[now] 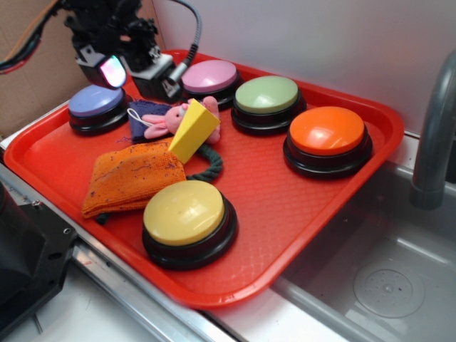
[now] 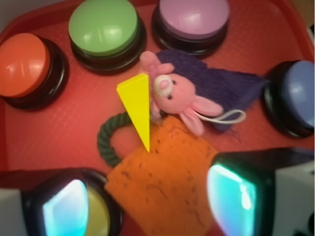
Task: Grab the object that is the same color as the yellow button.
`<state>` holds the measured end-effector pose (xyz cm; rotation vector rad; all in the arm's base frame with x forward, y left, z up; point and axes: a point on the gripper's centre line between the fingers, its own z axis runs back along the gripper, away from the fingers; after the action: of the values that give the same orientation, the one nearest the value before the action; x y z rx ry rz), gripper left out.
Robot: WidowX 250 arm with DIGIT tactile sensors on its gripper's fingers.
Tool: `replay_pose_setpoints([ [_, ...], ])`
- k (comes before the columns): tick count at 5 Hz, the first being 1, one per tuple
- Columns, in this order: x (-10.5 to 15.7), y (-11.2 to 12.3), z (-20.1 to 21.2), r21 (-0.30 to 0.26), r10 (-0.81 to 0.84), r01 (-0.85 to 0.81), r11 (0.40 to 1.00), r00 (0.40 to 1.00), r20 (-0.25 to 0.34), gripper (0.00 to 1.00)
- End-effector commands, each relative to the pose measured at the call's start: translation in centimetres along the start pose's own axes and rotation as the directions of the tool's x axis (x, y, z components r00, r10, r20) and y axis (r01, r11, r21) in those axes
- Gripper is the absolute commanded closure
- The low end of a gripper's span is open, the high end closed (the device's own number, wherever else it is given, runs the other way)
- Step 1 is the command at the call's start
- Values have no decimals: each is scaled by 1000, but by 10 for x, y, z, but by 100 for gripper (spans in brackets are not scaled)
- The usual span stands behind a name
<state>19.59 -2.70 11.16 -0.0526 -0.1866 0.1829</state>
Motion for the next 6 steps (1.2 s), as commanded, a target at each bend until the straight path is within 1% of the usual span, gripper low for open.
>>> replay_pose_setpoints([
  [1,19,-11,-43,-57,-20,21,998,1000,5,0],
  [2,21,-12,-56,-28,-15,15,1000,1000,-6,0],
  [3,22,-15,-63,-35,0,0,999,1000,-8,69],
  [4,21,-18,-68,-25,1,-2,1000,1000,-20,100],
  [6,21,-21,-75,10,15,-15,1000,1000,-20,100],
])
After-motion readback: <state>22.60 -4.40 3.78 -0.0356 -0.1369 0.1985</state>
